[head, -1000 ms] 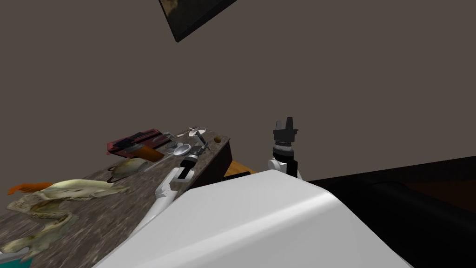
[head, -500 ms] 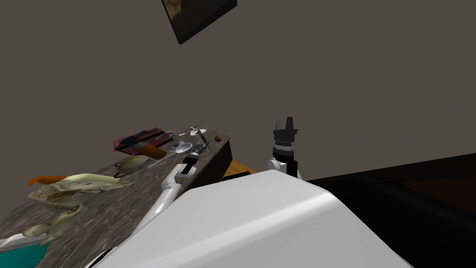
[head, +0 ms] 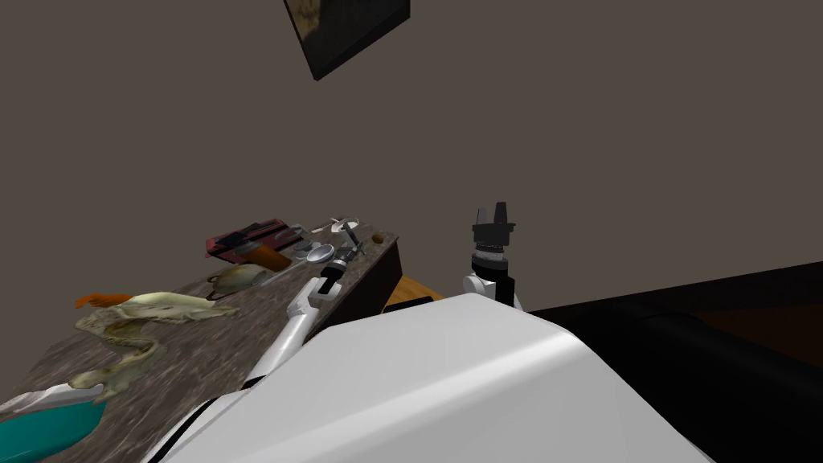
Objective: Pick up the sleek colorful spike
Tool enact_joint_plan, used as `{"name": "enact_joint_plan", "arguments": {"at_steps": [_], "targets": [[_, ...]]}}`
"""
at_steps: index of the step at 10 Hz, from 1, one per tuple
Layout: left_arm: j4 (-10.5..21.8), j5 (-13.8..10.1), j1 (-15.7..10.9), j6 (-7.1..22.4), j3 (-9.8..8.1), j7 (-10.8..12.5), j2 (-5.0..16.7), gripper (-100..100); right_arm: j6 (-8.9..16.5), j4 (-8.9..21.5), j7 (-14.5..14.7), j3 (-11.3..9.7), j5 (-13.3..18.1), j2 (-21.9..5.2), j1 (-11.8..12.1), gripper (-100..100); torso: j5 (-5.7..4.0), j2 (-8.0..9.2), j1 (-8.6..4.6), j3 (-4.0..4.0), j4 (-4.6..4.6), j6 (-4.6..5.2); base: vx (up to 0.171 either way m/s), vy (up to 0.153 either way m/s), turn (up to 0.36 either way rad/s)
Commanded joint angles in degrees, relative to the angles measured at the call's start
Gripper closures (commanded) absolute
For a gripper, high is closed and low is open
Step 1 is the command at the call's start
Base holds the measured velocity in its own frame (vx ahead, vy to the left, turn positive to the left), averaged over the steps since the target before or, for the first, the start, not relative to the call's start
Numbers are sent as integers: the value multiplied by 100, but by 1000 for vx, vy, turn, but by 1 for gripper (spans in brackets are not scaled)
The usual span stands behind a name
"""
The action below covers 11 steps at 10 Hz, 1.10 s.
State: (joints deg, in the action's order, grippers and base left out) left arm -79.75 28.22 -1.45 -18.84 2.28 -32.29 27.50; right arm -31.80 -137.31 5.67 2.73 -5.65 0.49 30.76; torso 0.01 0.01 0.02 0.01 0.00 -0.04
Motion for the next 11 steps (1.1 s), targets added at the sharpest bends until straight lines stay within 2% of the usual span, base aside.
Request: {"name": "enact_joint_plan", "arguments": {"at_steps": [1, 3, 4, 5, 7, 8, 9, 11], "targets": [[286, 28, -286, -205, 25, -23, -52, -100, 0, 0, 0, 0, 0, 0, 0, 0, 0, 0, 0, 0, 0, 0, -46, -10, 104], [722, 28, -531, -205, 25, -23, -52, -100, 0, 0, 0, 0, 0, 0, 0, 0, -1, 10, -4, 6, 3, 1, -40, -11, 25], [930, 60, -770, -403, 51, -51, -112, -100, 0, 0, 0, 0, 0, 0, 0, 0, -1, 5, -3, 3, 1, 1, -52, -18, 101], [1047, 60, -933, -403, 51, -51, -112, -100, 0, 0, 0, 0, 0, 0, 0, 0, -2, 11, -7, 6, 2, -1, -52, -19, 52], [1368, 60, -1038, -403, 51, -51, -112, -100, 0, 0, 0, 0, 0, 0, 0, 0, -1, 5, -3, 3, 2, 1, -13, -1, -11], [1534, 91, -1292, -602, 78, -78, -171, -100, 0, 0, 0, 0, 0, 0, 0, 0, 0, -1, 0, 0, 0, 0, -36, -7, 102], [1695, 91, -1460, -602, 78, -78, -171, -100, 0, 0, 0, 0, 0, 0, 0, 0, -1, 5, -2, 2, 1, -1, -49, -20, 59], [2015, 91, -1546, -602, 78, -78, -171, -100, 0, 0, 0, 0, 0, 0, 0, 0, -1, 5, -4, 3, 1, 1, -19, -3, -10]]}}
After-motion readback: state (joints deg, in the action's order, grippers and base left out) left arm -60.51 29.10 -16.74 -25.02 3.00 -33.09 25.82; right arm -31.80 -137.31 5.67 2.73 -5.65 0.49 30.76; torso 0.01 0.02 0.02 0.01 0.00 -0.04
